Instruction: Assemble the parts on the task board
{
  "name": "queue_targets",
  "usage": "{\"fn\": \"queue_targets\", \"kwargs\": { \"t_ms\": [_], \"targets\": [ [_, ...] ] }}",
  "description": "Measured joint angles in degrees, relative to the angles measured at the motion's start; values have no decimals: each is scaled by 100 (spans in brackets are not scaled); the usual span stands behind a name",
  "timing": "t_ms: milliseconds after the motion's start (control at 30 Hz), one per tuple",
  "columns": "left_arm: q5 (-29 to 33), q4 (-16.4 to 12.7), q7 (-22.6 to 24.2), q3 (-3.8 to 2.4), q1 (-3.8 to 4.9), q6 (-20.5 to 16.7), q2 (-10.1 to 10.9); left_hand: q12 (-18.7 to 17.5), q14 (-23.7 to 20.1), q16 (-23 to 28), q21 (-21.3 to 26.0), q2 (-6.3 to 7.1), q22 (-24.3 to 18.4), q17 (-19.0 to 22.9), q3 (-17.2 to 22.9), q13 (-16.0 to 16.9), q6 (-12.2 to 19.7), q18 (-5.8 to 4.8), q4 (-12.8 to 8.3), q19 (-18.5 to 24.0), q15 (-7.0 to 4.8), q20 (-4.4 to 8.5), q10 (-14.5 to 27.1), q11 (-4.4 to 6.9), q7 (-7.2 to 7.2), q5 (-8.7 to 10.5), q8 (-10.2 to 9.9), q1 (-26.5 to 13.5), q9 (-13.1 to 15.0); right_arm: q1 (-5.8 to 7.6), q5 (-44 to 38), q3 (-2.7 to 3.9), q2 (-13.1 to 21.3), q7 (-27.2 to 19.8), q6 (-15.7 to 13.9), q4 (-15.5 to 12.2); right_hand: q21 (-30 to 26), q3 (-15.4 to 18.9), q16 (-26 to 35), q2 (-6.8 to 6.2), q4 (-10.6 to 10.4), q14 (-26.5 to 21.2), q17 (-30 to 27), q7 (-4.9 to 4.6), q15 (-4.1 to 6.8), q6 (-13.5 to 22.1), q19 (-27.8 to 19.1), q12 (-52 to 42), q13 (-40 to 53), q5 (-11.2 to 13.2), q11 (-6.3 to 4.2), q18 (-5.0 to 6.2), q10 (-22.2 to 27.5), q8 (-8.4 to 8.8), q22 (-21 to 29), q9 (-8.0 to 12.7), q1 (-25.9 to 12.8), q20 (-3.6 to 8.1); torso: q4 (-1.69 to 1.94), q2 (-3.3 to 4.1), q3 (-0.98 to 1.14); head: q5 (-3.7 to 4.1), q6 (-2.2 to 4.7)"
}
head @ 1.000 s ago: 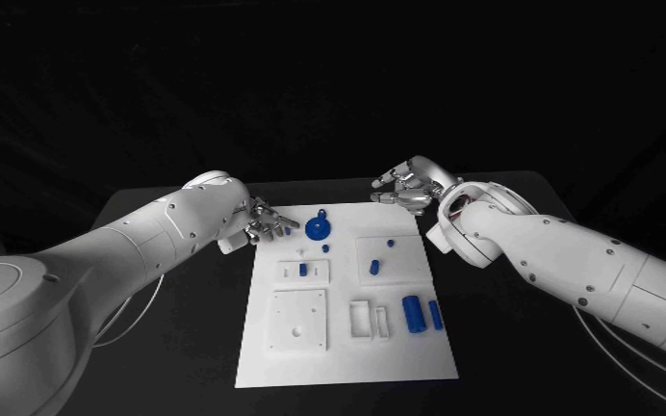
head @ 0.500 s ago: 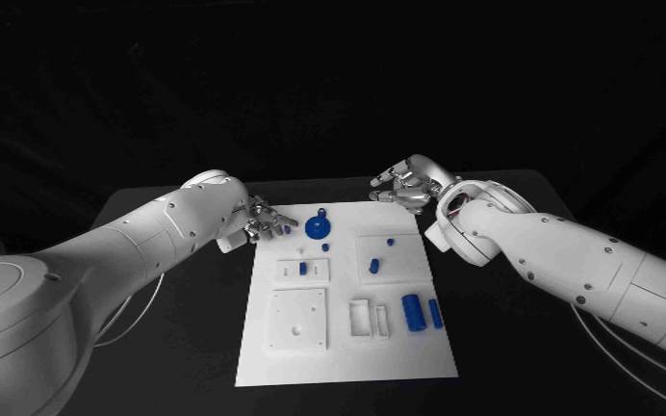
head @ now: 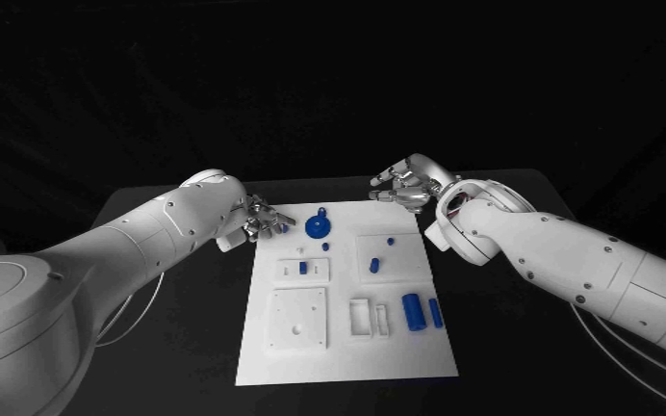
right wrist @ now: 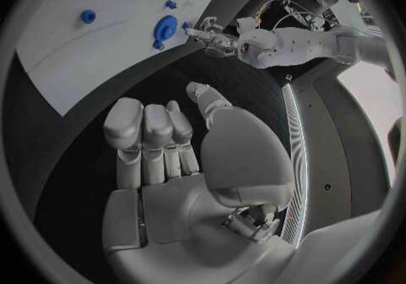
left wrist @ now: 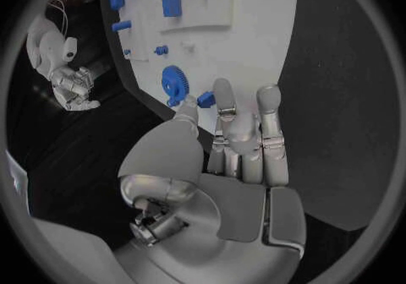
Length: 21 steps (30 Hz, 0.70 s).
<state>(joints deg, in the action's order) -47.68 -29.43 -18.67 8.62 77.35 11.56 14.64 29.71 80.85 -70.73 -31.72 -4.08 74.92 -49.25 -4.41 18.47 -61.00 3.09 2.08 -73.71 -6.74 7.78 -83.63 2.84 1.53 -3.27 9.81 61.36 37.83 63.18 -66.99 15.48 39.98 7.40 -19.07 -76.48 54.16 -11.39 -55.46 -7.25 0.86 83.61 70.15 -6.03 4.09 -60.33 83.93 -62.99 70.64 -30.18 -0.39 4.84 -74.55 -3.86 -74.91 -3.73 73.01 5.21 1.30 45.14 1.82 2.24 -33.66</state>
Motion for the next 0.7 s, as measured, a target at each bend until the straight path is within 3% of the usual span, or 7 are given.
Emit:
{"fn": "queue_targets", "kwargs": {
  "t_ms": [400, 700],
  "targets": [
    [123, 35, 28, 0, -11, 4, -4, 0, 0, 0, 0, -52, -1, 0, -12, -6, 10, 0, -52, 0, 0, 0, 0, 0, 11, 0, -6, 53, -43, 1, 0, 0, -18, 4, 6, 9, 0, 0, 0, 0, 0, 0, 3, 0, 0, 0, 0, 0, 5, 0, 0, 0, 0, 0, 0, 0, 0, 0, 5, 1, 6, -1, -31],
    [166, 36, 46, 1, -13, 5, -7, -21, 0, 0, 0, -267, -1, -3, 97, -11, 11, 0, -192, 0, 0, 0, 0, 0, 11, -44, -33, 311, -73, 1, 0, 0, -23, 6, 11, 18, 0, 0, 0, 0, 0, 0, 2, 0, 0, 0, 0, 0, 5, 0, 0, 0, -1, 0, 0, 0, 0, 0, 5, -2, 3, -7, -32]
  ]
}}
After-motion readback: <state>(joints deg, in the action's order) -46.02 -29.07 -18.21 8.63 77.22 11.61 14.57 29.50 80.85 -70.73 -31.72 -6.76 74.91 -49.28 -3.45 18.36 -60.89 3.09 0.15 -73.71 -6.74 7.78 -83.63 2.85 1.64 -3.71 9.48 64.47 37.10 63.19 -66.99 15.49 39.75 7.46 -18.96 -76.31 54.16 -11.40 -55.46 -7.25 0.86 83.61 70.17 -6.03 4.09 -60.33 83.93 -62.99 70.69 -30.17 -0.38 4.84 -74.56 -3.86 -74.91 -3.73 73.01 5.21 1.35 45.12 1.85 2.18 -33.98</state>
